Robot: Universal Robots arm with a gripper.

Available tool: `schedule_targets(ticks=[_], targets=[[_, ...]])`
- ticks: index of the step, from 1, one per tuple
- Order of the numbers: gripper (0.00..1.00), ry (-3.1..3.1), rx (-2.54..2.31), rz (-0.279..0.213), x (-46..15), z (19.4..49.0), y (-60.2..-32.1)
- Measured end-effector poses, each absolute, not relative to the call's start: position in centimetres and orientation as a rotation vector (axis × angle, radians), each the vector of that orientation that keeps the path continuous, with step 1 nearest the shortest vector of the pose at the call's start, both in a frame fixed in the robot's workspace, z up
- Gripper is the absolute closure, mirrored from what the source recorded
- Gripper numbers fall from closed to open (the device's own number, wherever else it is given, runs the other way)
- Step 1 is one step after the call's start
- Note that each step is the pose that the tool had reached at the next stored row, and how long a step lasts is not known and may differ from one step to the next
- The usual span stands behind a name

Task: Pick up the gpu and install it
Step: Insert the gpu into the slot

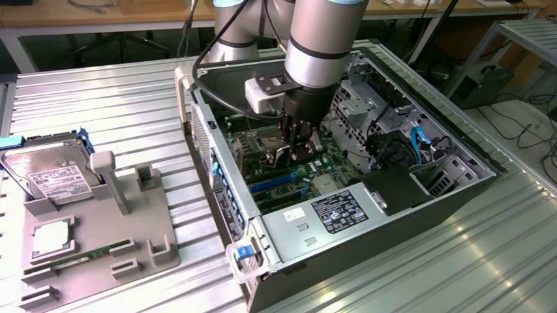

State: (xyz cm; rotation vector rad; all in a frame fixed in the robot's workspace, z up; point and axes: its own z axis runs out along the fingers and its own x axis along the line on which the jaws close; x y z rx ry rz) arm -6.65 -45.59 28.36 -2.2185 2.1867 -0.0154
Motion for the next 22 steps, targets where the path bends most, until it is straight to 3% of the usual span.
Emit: schedule_targets(ticks=[22], targets=[[0.73, 2.202, -2.204, -0.015, -7.4, 26.4, -46.1]])
